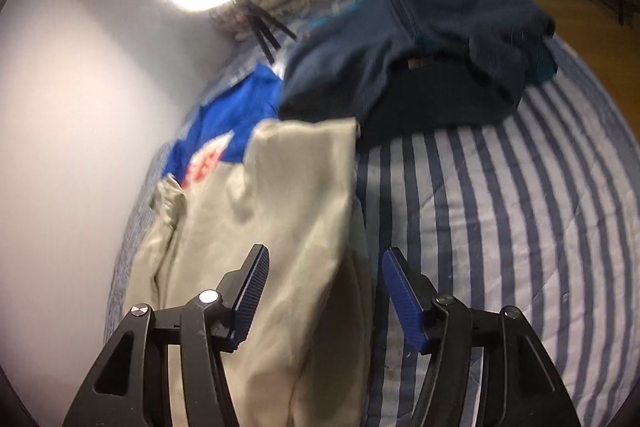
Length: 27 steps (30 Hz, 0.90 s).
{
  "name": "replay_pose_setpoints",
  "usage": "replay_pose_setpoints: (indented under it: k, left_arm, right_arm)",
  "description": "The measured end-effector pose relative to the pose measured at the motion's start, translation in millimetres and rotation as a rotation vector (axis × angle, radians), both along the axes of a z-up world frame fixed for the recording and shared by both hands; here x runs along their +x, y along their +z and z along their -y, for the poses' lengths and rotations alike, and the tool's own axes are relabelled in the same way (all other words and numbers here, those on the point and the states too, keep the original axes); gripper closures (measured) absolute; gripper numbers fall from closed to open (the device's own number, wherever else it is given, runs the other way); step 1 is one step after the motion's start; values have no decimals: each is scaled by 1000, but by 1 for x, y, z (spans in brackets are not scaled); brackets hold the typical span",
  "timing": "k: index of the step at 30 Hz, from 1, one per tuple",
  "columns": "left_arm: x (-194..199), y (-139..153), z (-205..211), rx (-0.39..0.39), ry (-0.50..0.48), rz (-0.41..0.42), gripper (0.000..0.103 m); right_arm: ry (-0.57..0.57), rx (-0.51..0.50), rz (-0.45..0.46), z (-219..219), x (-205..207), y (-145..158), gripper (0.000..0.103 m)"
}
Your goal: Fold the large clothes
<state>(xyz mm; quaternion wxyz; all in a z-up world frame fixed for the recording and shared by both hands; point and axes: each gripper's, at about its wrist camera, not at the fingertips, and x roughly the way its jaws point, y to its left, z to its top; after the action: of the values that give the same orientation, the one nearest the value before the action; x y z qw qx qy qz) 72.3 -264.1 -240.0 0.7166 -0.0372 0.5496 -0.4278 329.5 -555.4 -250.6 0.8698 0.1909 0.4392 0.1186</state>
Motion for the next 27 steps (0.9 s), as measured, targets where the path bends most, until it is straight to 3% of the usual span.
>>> replay_pose_setpoints:
  k: [2,4,5,9,11,13,16,19,22,25,27]
  left_arm:
    - [-1,0,0,2,-4,3,80]
    - [-1,1,2,0,-10,1,80]
    - [-1,1,2,-6,-12,-3,80]
    - [-4,3,11,-33,-35,-13,80]
    - [-5,2,21,-39,-57,-13,80]
    - [-4,-1,28,-30,-65,-13,80]
    - [-4,-4,38,-35,-75,-8,80]
    - [-2,-5,41,-42,-76,-15,80]
    - [-3,-5,39,-44,-90,-10,80]
    - [-2,-5,36,-52,-87,-15,80]
    - [-1,-6,35,-56,-86,-19,80]
  right_arm:
    - [29,4,-28,-8,4,-11,82]
    - [39,-54,-23,-19,3,-11,98]
    - [53,-110,0,-26,1,-2,101]
    - [61,-170,78,-30,-1,44,103]
    - [72,-265,117,-34,4,66,103]
    - [63,-322,106,-34,12,64,103]
    - [18,-393,20,-27,25,36,103]
    - [-3,-289,-17,-13,20,17,99]
    - [-39,-145,9,8,5,18,59]
    - [-36,-21,3,19,-4,15,59]
    - [-5,-20,-37,13,-6,8,59]
